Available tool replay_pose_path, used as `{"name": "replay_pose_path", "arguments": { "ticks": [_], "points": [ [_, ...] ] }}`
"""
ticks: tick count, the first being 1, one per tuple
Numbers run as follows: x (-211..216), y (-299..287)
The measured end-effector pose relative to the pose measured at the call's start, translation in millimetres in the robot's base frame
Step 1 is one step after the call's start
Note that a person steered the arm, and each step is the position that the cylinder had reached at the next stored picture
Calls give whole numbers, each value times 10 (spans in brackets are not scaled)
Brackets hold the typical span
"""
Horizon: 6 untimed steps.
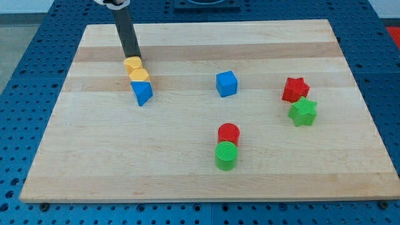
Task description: Move the blue cube to the right side of the blue triangle
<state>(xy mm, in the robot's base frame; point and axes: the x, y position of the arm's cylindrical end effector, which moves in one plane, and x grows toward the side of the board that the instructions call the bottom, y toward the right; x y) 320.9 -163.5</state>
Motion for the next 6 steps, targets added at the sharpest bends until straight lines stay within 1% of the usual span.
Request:
{"name": "replay_pose_path", "arguments": {
  "ticks": [2, 3, 4, 5, 6],
  "points": [
    [22, 73],
    [-46, 620],
    [78, 1284],
    [108, 1867],
    [109, 2111]
  ]
}}
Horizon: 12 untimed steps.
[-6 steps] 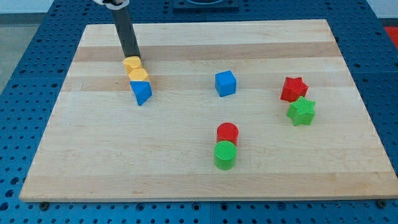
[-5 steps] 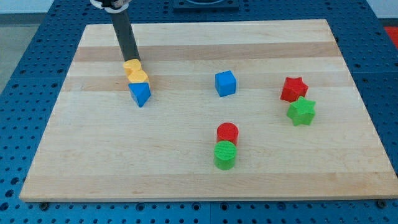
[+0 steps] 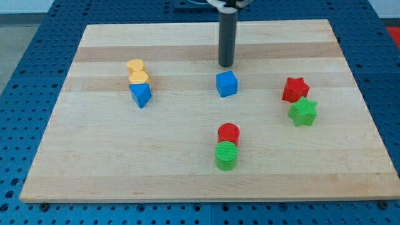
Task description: Move the blue cube to the right side of the blue triangle
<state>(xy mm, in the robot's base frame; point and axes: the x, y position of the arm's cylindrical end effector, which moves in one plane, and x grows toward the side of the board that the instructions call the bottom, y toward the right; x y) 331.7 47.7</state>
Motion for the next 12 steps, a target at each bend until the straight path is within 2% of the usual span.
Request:
{"name": "replay_pose_path", "arguments": {
  "ticks": [1, 4, 5, 8, 11, 12],
  "points": [
    [350, 155],
    [788, 642],
    [785, 637],
    [462, 139],
    [488, -442],
    [345, -141]
  ]
}}
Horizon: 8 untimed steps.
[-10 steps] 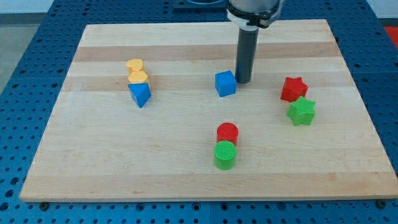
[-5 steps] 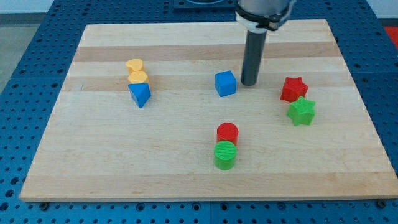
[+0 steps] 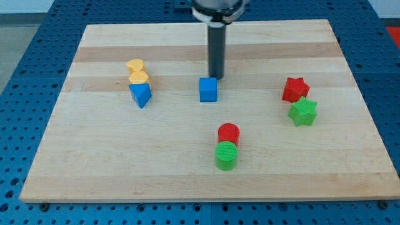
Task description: Move the blue cube to the right side of the blue triangle
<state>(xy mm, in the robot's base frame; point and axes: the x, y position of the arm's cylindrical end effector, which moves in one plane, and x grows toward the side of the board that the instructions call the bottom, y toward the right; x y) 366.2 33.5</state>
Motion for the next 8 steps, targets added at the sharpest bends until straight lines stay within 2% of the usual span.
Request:
{"name": "replay_pose_path", "arguments": {
  "ticks": [1, 3, 5, 8],
  "points": [
    [256, 217],
    [473, 146],
    [441, 46],
    [440, -538]
  ]
}}
